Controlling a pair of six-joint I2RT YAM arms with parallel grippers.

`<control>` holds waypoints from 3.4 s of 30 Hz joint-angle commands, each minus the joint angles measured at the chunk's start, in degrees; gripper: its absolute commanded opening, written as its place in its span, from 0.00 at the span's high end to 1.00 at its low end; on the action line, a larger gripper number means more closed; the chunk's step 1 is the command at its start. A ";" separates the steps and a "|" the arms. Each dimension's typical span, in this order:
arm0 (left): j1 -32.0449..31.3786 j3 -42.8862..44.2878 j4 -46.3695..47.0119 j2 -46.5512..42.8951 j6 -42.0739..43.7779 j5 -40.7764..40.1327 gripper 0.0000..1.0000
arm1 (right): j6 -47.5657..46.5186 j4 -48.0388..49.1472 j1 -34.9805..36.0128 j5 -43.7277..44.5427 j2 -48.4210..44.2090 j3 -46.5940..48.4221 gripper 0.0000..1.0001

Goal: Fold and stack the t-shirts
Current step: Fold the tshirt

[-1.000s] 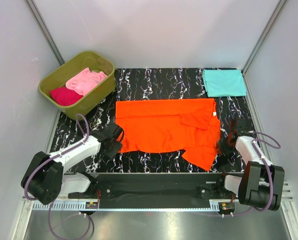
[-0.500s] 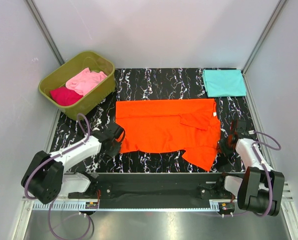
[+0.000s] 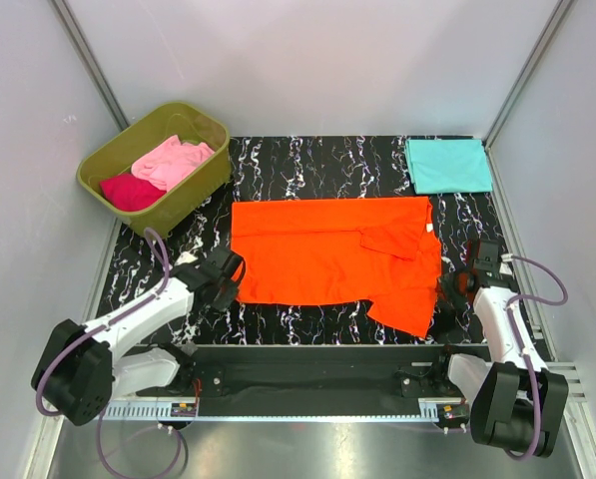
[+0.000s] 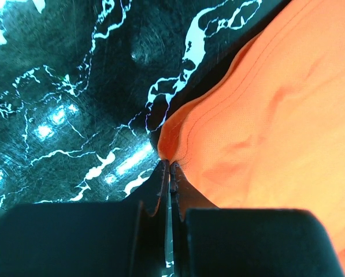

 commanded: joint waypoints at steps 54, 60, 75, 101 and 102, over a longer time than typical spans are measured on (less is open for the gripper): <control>13.57 37.98 -1.41 36.12 19.97 -10.26 1.00 | -14.16 5.35 0.28 -12.63 46.64 41.24 1.00; 13.92 40.36 -1.76 39.29 19.98 -9.46 1.00 | -13.37 6.67 0.28 -14.12 48.94 41.15 1.00; 14.54 44.14 -4.75 41.22 18.83 -11.75 1.00 | -11.97 7.12 0.37 -14.92 46.48 42.47 1.00; 14.54 51.70 -8.71 38.95 26.56 -16.33 0.64 | -13.28 4.31 0.81 -12.11 45.08 47.84 0.67; 14.19 51.18 -8.45 37.89 27.44 -15.19 0.64 | -12.93 4.30 0.81 -11.93 43.42 46.44 0.67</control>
